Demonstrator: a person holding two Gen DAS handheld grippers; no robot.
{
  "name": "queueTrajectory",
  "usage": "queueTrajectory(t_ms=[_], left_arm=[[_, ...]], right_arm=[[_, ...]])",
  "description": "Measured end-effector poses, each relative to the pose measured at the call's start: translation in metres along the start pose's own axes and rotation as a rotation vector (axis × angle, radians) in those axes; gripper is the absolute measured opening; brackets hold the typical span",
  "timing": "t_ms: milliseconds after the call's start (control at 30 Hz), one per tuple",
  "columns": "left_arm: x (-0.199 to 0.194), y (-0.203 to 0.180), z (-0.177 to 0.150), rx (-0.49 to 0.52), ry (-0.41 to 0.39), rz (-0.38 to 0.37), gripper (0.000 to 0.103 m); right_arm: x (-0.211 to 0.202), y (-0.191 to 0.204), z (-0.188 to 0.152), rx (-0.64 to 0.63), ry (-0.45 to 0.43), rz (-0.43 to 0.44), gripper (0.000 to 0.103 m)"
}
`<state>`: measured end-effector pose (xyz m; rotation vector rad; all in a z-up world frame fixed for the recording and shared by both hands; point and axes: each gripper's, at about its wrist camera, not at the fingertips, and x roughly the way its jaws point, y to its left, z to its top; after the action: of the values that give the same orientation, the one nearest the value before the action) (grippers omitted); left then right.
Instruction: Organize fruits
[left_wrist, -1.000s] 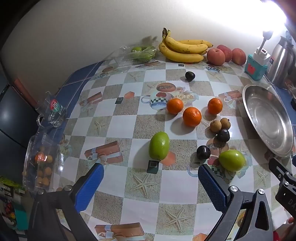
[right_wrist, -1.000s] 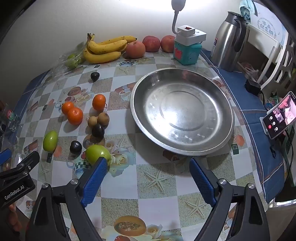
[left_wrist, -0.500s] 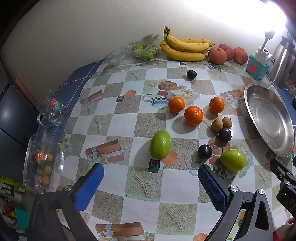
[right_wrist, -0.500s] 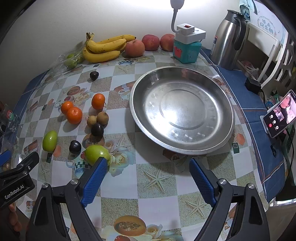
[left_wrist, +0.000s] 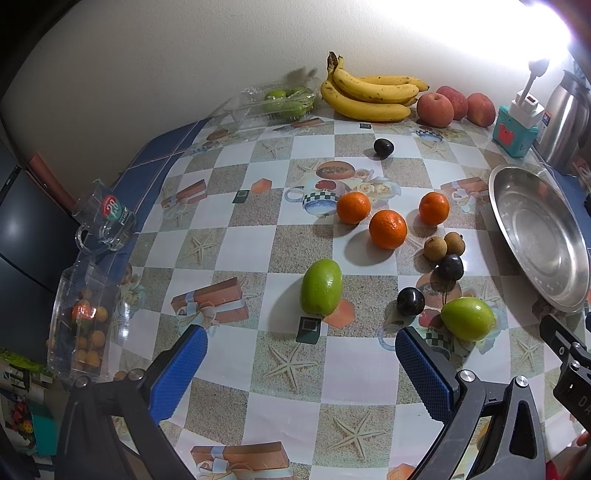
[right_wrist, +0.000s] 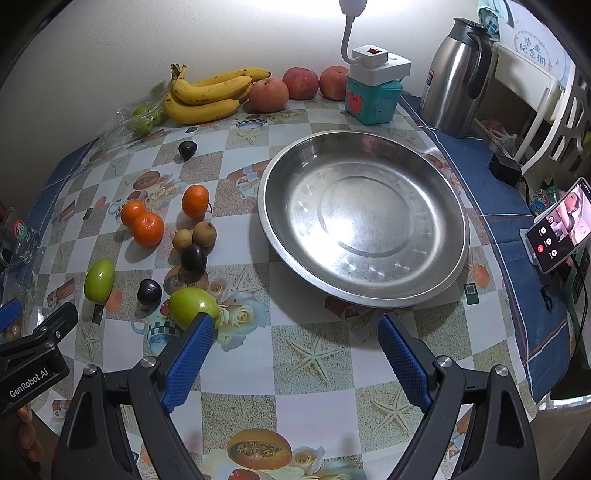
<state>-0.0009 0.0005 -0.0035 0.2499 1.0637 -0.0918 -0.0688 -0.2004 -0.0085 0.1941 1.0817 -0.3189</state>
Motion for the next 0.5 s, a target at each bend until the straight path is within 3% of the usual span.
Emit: queueTrajectory(t_ms=[500], left_arm=[[0.0007,0.0003,-0.001,0.0,0.001,0.002,0.103]], right_arm=[[0.0006,-0.0007,0.0005,0.0,0.003,-0.001,0.09]])
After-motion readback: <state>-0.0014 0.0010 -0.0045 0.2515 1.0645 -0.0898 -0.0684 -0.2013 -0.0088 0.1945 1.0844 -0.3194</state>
